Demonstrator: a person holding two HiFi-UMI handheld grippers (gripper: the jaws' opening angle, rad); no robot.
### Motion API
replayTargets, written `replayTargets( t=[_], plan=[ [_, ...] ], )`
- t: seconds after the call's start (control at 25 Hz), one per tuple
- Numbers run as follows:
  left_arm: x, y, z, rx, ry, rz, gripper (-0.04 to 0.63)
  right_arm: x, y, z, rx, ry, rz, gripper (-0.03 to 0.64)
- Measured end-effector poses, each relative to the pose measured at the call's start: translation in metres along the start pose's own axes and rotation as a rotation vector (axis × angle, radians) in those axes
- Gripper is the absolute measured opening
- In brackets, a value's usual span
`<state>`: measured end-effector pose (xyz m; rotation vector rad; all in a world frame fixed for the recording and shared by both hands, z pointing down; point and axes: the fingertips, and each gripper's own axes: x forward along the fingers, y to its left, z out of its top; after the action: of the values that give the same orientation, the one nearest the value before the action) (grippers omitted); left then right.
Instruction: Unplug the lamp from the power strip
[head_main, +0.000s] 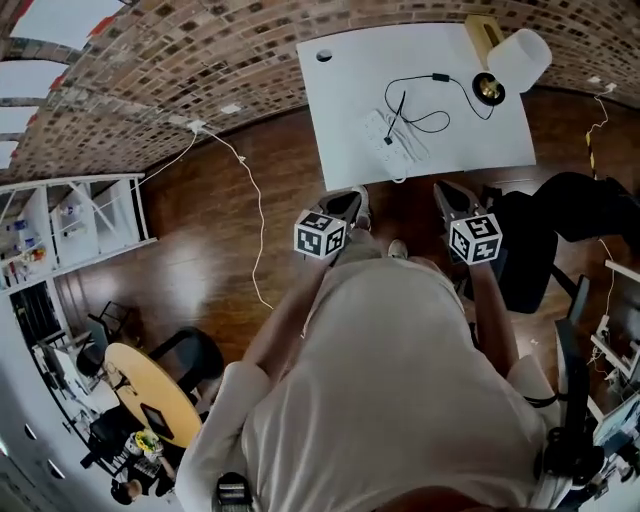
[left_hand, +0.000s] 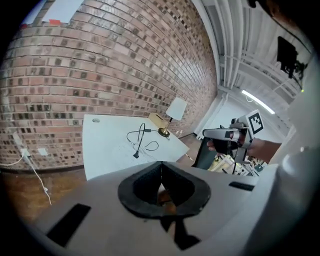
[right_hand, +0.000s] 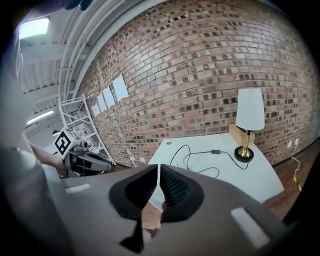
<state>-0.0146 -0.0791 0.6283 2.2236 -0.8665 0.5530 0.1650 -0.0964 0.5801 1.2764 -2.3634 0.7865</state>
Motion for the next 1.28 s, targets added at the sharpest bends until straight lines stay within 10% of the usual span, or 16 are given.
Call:
replayTargets(
  t=[0.68,1.28],
  plan=[
    [0.152,0.119,0.017,0.202,0.333,-0.212,0.005,0.137,-0.030,-0.008,-0.097,0.252,-0.116,0.044],
    [0.236,0.146,0.000,0.323,0.519,-0.190,0.005,0.221,-0.057,-0.068,-0.155,0.472,-0.064,0.064]
  ],
)
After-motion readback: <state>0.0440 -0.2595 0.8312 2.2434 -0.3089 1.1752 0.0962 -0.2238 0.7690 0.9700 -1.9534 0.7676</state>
